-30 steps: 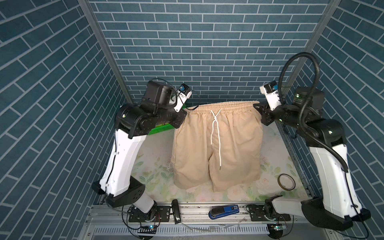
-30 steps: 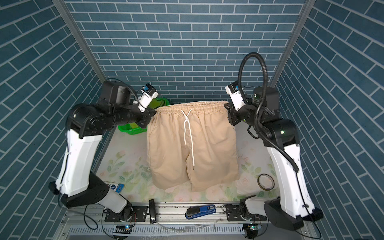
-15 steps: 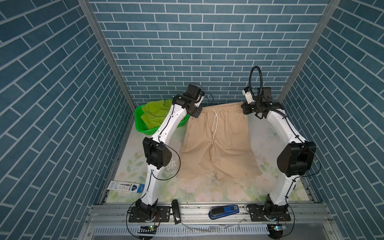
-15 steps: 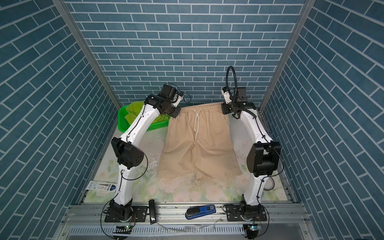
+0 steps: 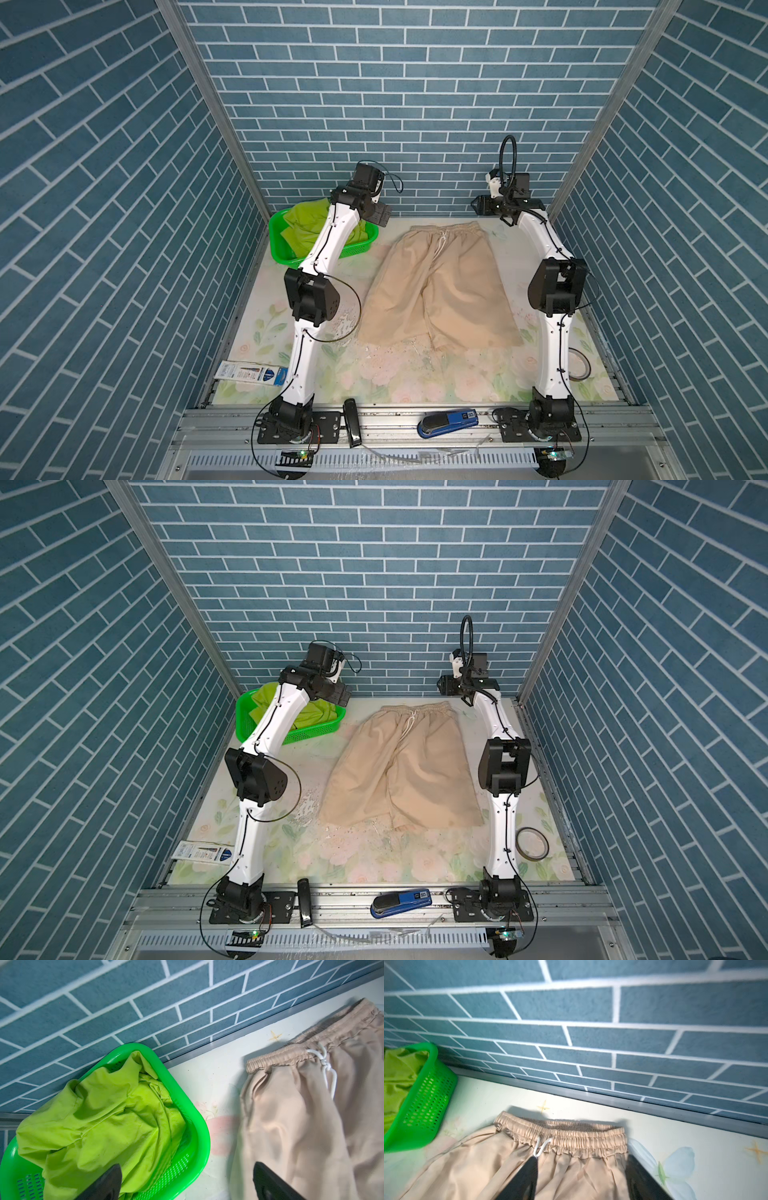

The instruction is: Fold and stack the shorts

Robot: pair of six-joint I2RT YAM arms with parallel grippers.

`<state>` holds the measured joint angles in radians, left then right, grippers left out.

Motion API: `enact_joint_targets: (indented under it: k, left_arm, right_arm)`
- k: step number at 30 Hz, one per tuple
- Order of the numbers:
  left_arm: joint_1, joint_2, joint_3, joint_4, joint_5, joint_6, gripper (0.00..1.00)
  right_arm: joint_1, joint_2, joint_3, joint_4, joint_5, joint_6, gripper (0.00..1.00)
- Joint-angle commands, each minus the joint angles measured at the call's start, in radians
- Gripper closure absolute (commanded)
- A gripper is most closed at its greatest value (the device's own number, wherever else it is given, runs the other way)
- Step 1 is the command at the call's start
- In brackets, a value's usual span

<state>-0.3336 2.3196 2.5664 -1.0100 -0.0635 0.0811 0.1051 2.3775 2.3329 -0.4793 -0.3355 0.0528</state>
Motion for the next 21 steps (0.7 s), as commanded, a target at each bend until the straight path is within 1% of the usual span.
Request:
enact_joint_targets:
  k: [1, 3, 4, 5, 7, 9, 11, 13, 15, 18, 19, 21]
  left_arm:
    - [-0.026, -0.172, -0.078, -0.091, 0.072, -0.074, 0.0]
    - [-0.057, -0.263, -0.192, -0.109, 0.118, -0.102, 0.0]
    - [-0.09, -0.316, -0.274, -0.109, 0.127, -0.112, 0.0]
    - [-0.125, -0.369, -0.358, -0.094, 0.124, -0.121, 0.0]
    - [-0.22, -0.491, -0.583, -0.017, 0.13, -0.141, 0.0]
    - [-0.3, -0.594, -0.786, 0.079, 0.188, -0.162, 0.0]
    - [-0.366, -0.678, -0.954, 0.164, 0.229, -0.197, 0.0]
    - [-0.421, -0.744, -1.097, 0.24, 0.262, -0.237, 0.0]
    - [-0.465, -0.78, -1.207, 0.286, 0.274, -0.258, 0.0]
    - [-0.543, -0.792, -1.301, 0.318, 0.246, -0.273, 0.0]
    - [-0.57, -0.785, -1.324, 0.32, 0.215, -0.275, 0.0]
    - [-0.596, -0.771, -1.361, 0.318, 0.152, -0.284, 0.0]
  right_arm:
    - [0.007, -0.143, 0.017, -0.139, -0.013, 0.059, 0.28]
    - [0.007, -0.221, -0.031, -0.283, 0.033, 0.038, 0.27]
    - [0.007, -0.276, -0.094, -0.35, 0.07, 0.031, 0.27]
    - [0.007, -0.343, -0.191, -0.392, 0.116, 0.029, 0.27]
    - [0.005, -0.504, -0.455, -0.383, 0.181, 0.049, 0.27]
    - [0.001, -0.685, -0.736, -0.312, 0.203, 0.09, 0.25]
    - [-0.005, -0.84, -0.958, -0.261, 0.234, 0.142, 0.23]
    - [-0.01, -0.969, -1.132, -0.268, 0.255, 0.182, 0.24]
    - [-0.014, -1.06, -1.26, -0.282, 0.283, 0.215, 0.24]
    - [-0.018, -1.144, -1.4, -0.288, 0.267, 0.268, 0.25]
    - [-0.018, -1.165, -1.44, -0.296, 0.265, 0.289, 0.26]
    - [-0.022, -1.196, -1.503, -0.303, 0.273, 0.336, 0.27]
